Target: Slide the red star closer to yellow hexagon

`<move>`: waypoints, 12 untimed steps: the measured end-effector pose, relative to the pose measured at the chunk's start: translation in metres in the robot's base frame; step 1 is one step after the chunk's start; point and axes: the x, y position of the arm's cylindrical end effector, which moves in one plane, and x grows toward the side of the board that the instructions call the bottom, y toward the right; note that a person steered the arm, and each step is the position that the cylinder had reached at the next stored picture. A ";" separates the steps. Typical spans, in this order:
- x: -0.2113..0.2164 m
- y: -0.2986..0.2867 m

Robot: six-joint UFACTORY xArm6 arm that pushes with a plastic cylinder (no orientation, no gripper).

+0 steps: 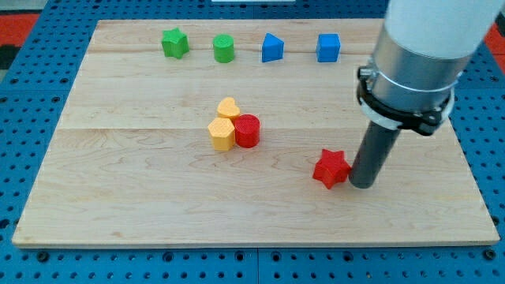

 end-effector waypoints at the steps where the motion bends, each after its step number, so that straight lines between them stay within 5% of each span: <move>1: -0.020 0.000; 5: 0.017 -0.053; 7: -0.001 -0.102; 9: -0.017 -0.064; 12: -0.029 -0.095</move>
